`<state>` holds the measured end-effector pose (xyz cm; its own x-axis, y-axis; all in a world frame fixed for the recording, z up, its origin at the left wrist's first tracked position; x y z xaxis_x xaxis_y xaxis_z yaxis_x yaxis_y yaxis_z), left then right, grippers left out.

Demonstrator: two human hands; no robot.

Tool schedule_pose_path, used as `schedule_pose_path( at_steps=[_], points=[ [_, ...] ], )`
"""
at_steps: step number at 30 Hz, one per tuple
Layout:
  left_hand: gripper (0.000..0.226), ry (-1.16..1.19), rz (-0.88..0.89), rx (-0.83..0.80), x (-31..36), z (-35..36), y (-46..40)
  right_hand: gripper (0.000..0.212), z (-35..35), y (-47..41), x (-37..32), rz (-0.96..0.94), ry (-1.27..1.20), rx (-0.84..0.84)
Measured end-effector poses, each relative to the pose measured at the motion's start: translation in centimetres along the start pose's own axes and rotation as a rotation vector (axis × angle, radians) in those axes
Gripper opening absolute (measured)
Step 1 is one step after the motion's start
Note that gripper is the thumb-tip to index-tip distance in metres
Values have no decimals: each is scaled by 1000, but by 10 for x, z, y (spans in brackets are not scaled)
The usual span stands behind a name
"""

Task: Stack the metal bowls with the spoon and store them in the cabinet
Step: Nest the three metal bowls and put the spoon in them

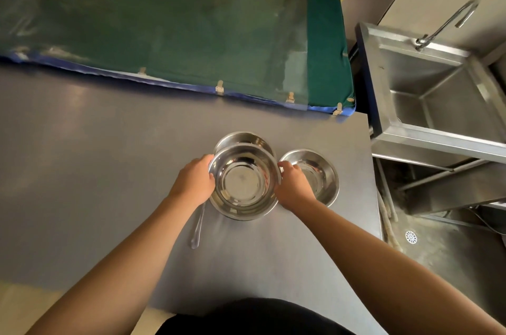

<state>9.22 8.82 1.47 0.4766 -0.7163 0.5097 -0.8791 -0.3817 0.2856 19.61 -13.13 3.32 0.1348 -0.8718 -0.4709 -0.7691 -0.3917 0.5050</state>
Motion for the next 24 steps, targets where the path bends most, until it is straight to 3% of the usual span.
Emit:
schedule_pose_path(
  at_steps=[12,24],
  points=[
    [42,-10,-17,-61,4,1,-78,37,-13,-68,-8,95,87,-3],
    [40,-21,-43,-95,-5,13,-102,24,-6,-100,-4,130,93,-24]
  ],
)
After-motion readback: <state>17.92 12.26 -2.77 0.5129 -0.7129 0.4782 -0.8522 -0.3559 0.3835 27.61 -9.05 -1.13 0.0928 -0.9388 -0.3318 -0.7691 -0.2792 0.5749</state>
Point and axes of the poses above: each hand's wrist, its own y-axis away from the middle knuckle, its own z-axis out of the palm, x = y × z, the point moved 3 cm from there along -y, towards the middle knuckle, and after that the axes turned 8 degrees about -x, right-handed, at the moved point
